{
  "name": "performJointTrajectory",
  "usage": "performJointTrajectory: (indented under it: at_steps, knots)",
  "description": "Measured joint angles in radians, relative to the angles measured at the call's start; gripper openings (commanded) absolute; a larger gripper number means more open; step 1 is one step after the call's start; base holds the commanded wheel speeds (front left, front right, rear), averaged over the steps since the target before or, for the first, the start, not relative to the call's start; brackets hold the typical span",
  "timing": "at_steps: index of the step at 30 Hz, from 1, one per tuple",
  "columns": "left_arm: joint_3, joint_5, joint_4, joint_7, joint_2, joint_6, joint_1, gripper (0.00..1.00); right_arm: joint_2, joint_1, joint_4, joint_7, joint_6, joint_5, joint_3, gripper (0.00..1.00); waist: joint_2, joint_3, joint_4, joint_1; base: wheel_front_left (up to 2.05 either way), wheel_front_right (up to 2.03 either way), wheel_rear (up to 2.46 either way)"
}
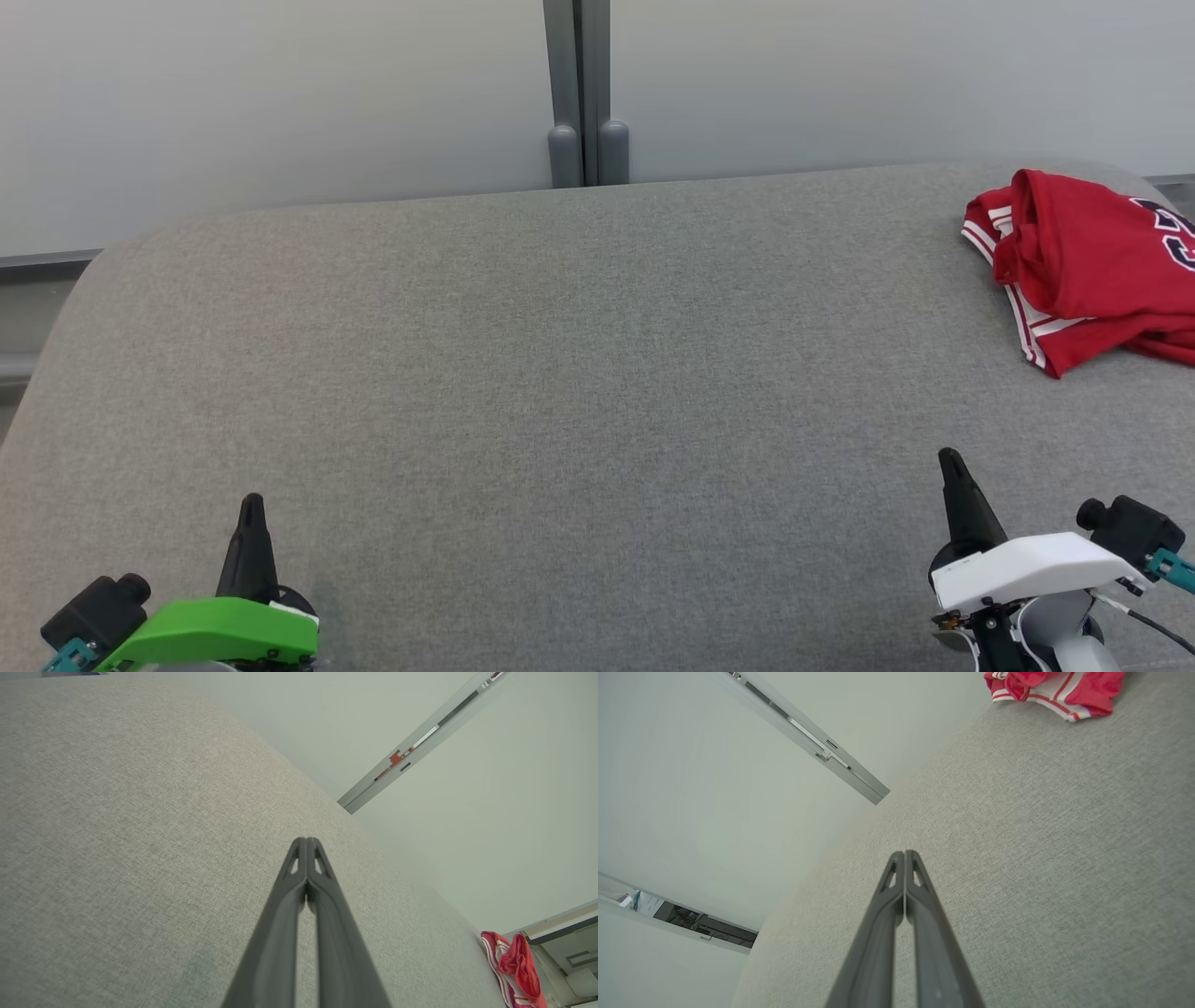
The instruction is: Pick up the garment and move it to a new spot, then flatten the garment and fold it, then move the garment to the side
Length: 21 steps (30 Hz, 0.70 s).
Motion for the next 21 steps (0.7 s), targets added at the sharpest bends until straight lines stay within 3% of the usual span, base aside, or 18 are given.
performJointTrajectory:
  at_steps: [21]
  knots:
    - [0.016,-0.247,-0.008,0.063,-0.003,-0.012,-0.029,0.0,-0.002,-0.022,0.0,0.058,0.0,0.249,-0.03,0.0,0.0,0.005,-0.008,0.0,0.0,0.0,0.0]
